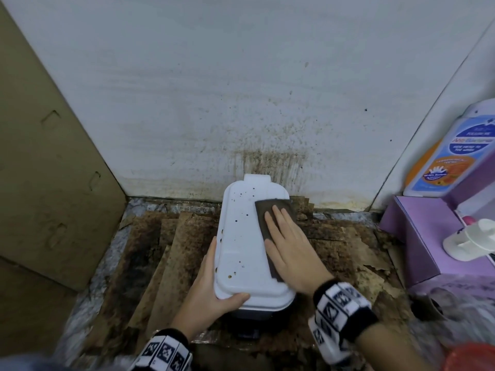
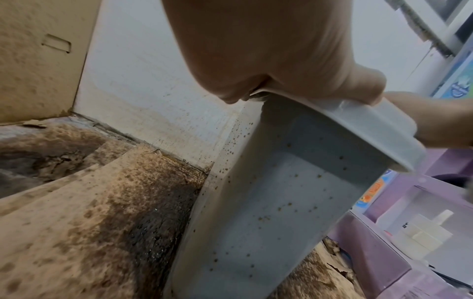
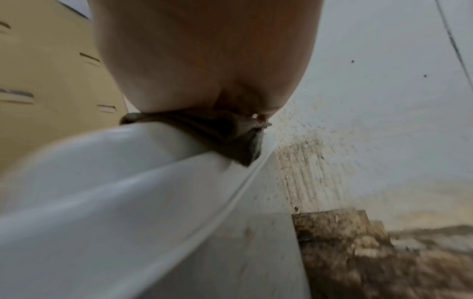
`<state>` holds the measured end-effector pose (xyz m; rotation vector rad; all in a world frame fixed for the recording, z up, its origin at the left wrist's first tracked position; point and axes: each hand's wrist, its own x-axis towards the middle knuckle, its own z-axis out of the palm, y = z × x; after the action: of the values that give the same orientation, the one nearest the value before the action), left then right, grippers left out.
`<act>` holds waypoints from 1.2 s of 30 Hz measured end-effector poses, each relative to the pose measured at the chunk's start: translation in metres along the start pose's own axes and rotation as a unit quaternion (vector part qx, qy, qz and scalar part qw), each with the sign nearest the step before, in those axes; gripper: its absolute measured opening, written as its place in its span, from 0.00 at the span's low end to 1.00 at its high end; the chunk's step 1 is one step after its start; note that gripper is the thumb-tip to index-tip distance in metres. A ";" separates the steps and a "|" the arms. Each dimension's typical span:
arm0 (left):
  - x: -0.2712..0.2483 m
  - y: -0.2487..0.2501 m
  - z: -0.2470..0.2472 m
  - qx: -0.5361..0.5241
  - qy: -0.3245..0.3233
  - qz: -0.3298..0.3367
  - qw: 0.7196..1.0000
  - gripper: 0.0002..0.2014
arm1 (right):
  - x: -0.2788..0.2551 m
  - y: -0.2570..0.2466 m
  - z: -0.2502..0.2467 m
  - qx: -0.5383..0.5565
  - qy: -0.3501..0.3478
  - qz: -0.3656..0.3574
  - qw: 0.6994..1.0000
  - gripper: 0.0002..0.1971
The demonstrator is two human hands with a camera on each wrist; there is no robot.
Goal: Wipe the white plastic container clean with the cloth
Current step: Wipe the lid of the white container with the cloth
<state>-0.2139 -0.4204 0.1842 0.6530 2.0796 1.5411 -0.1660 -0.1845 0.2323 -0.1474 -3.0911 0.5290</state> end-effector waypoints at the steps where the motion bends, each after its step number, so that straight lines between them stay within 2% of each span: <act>1: 0.000 0.001 0.000 -0.003 -0.002 0.001 1.000 0.61 | 0.016 0.007 -0.004 -0.004 -0.007 0.001 1.000 0.31; 5: 0.000 0.006 0.000 -0.019 -0.009 0.002 1.000 0.59 | 0.073 0.030 -0.017 -0.024 -0.034 0.017 0.999 0.32; 9: 0.001 0.003 -0.002 -0.004 -0.007 -0.004 1.000 0.60 | 0.088 0.036 -0.015 -0.047 -0.034 0.008 0.998 0.31; 13: 0.001 -0.001 -0.002 0.004 -0.002 -0.003 1.000 0.61 | 0.056 0.025 -0.008 -0.024 -0.033 0.019 0.999 0.31; 18: 0.002 -0.005 0.000 0.010 0.003 0.000 1.000 0.62 | -0.030 -0.014 0.008 -0.017 -0.005 0.024 1.000 0.33; 20: 0.001 -0.007 0.001 0.014 0.006 0.001 1.000 0.63 | -0.057 -0.027 0.013 -0.010 0.004 0.025 1.000 0.31; 23: 0.001 -0.007 0.001 0.016 0.007 -0.001 1.000 0.63 | -0.064 -0.031 0.015 0.000 0.012 0.034 0.999 0.31; 27: 0.002 -0.006 0.000 0.015 0.007 -0.001 1.000 0.62 | -0.029 -0.016 0.009 0.005 0.019 0.028 0.999 0.32; 31: 0.001 -0.003 0.000 0.005 0.002 0.000 1.000 0.62 | 0.030 0.011 -0.003 -0.001 0.001 0.026 1.000 0.33; 36: 0.001 -0.001 0.000 0.003 0.000 -0.003 1.000 0.61 | 0.105 0.051 -0.003 -0.020 -0.042 0.025 0.999 0.50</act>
<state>-0.2152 -0.4203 0.1835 0.6468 2.0857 1.5322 -0.2661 -0.1261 0.2168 -0.2086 -3.1888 0.4868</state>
